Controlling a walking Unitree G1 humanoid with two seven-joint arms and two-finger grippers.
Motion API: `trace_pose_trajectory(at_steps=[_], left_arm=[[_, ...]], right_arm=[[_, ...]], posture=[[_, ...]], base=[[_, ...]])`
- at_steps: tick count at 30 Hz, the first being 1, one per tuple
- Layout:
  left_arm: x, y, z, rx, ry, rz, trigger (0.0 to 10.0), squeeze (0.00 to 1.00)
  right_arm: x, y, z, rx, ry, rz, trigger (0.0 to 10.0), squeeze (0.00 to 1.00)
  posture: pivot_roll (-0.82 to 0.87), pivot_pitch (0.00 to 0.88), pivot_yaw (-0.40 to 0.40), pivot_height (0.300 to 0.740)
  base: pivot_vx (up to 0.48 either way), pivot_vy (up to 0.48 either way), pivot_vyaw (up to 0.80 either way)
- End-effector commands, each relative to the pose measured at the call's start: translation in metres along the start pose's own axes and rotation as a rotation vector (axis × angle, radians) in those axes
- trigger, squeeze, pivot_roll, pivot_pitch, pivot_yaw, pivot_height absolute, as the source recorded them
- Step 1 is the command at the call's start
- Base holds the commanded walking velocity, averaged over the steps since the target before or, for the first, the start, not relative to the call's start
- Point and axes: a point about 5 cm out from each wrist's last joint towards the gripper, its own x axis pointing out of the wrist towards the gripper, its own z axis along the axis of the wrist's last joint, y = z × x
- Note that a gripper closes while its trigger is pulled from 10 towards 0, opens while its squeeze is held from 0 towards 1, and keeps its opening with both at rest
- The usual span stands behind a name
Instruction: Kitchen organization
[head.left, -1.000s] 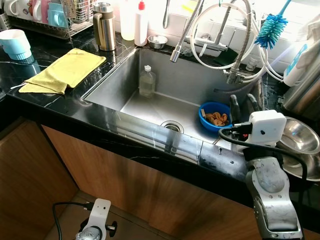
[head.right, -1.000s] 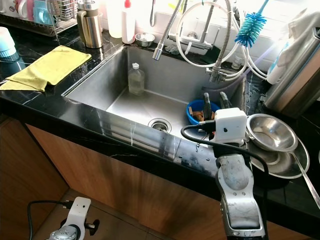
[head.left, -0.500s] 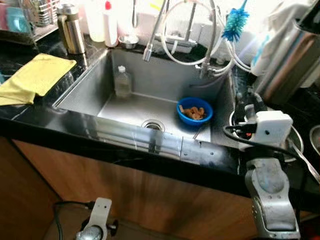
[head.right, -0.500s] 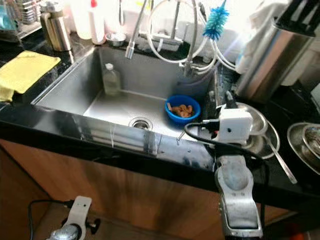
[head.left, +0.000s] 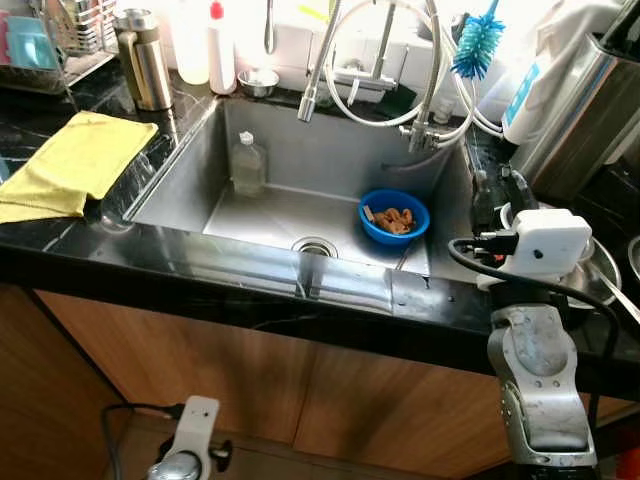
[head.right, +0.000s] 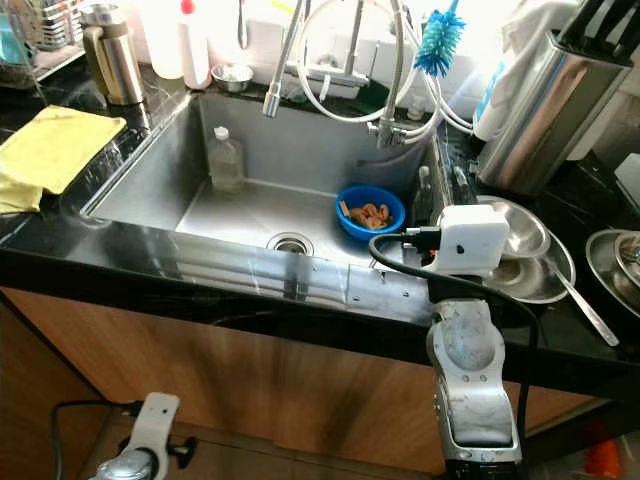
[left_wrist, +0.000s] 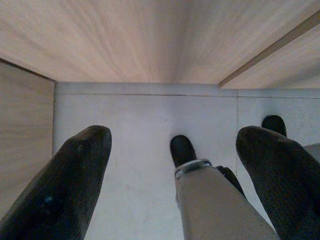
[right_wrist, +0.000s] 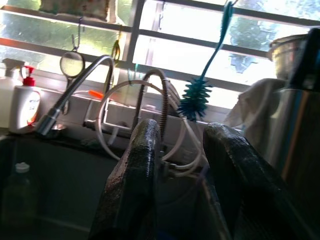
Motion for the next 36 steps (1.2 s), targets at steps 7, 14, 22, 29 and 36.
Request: trace_pose_trajectory(at_steps=[7, 14, 22, 29, 36], left_arm=[[-0.0014, 0.0011, -0.0076, 0.001, 0.025, 0.002, 10.0, 0.0], [-0.0015, 0.001, -0.0081, -0.004, 0.026, 0.002, 10.0, 0.0], [-0.0017, 0.0012, -0.0088, -0.003, 0.029, 0.002, 10.0, 0.0], [-0.0015, 0.0013, -0.0074, 0.009, 0.022, -0.001, 10.0, 0.0], [-0.0013, 0.0005, -0.0063, -0.006, 0.016, -0.018, 10.0, 0.0]], right_arm=[[0.0019, -0.0008, -0.0016, 0.014, 0.013, -0.006, 10.0, 0.0], [0.002, -0.0005, -0.0011, 0.018, 0.004, -0.002, 10.0, 0.0], [0.0033, 0.0013, -0.0003, 0.026, -0.005, 0.0, 10.0, 0.0], [0.0045, 0.002, -0.001, 0.024, 0.002, 0.007, 10.0, 0.0], [0.0048, 0.0015, -0.0013, 0.028, 0.0, 0.002, 10.0, 0.0]], posture=[[0.17, 0.108, -0.117, 0.736], [0.17, 0.101, -0.116, 0.736], [0.18, 0.09, -0.116, 0.736], [0.18, 0.095, -0.114, 0.736], [0.17, 0.102, -0.111, 0.736]], base=[[0.0, 0.035, -0.33], [0.0, 0.0, -0.65], [0.0, 0.323, 0.0], [0.0, 0.195, -0.06], [0.0, 0.0, -0.66]])
